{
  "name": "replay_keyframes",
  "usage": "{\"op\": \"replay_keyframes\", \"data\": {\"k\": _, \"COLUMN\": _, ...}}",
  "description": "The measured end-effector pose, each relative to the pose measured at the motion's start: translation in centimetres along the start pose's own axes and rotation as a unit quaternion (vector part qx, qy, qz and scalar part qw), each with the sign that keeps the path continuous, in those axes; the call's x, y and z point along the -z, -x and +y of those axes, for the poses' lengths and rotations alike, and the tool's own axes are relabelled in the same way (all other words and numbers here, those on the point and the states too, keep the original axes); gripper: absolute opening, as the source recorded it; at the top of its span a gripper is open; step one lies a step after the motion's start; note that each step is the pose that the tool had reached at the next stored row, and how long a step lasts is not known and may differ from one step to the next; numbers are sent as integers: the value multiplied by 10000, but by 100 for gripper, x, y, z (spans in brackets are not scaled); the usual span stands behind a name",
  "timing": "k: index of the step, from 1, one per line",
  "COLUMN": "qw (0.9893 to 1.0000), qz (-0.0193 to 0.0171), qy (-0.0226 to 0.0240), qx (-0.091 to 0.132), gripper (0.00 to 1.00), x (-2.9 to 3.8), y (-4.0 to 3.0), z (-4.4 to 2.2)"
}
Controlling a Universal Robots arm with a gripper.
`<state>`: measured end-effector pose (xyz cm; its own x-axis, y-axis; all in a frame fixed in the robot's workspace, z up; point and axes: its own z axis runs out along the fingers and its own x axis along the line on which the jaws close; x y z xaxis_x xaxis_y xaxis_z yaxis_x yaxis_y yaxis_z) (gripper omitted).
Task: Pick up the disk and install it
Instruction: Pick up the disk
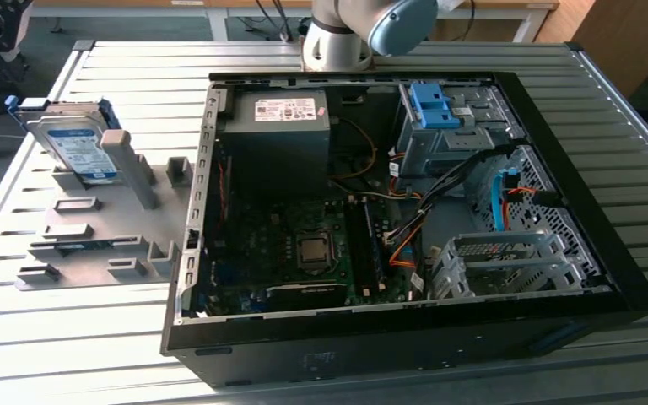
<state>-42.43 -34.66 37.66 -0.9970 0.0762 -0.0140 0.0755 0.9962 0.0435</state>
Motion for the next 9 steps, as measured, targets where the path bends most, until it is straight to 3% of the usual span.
{"op": "replay_keyframes", "data": {"k": 9, "qw": 10000, "qz": 4, "qy": 1, "qx": 89, "gripper": 11, "x": 0, "y": -3, "z": 0}}
